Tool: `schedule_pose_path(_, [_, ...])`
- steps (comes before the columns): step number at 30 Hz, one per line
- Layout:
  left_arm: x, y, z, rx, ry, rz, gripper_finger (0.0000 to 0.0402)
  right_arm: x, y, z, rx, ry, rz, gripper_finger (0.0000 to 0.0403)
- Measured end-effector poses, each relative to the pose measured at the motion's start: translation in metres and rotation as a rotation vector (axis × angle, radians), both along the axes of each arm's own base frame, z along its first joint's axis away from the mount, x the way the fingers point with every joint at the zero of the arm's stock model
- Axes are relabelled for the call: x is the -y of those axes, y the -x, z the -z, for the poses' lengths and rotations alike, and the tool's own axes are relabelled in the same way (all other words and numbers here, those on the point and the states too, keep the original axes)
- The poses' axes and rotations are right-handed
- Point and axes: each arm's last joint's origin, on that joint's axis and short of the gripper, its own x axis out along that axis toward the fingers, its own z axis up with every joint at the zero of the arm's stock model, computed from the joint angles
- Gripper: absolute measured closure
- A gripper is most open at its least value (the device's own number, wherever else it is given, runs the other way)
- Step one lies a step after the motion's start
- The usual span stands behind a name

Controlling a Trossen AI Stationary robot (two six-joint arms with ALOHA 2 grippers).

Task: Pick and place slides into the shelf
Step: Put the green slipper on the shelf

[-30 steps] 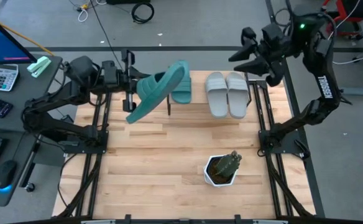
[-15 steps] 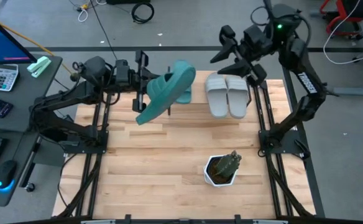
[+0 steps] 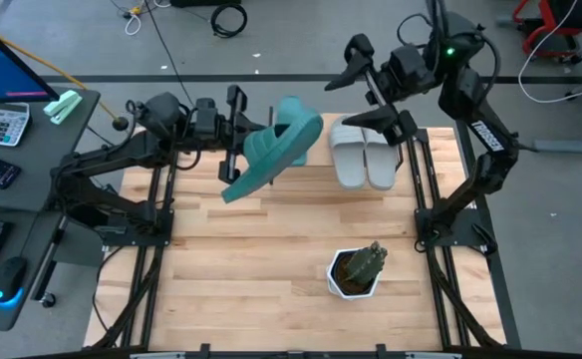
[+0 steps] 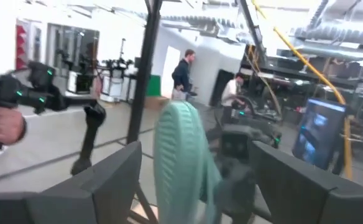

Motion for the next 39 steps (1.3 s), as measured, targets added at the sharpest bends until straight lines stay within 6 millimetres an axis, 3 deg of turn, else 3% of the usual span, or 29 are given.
schedule_pose_path(9, [-0.002, -0.015, 0.008, -0.019, 0.020, 0.042, 0.0389, -0.002, -0.017, 0.009, -0.085, -0.090, -0.078, 0.0110])
schedule_pose_path(19, [-0.003, -0.023, 0.015, -0.048, 0.042, 0.051, 0.0389, -0.016, -0.035, 0.018, -0.128, -0.107, -0.173, 0.0122])
schedule_pose_path(23, [-0.003, -0.023, 0.014, -0.046, 0.044, 0.054, 0.0389, -0.021, -0.035, 0.018, -0.142, -0.111, -0.224, 0.0188])
schedule_pose_path(28, [-0.003, -0.023, 0.015, -0.049, 0.061, 0.063, 0.0370, -0.023, -0.035, 0.019, -0.140, -0.087, -0.268, 0.0359])
schedule_pose_path(39, [-0.003, -0.021, 0.011, -0.017, 0.059, 0.058, 0.0375, -0.018, -0.031, 0.019, -0.159, -0.091, -0.268, 0.0362])
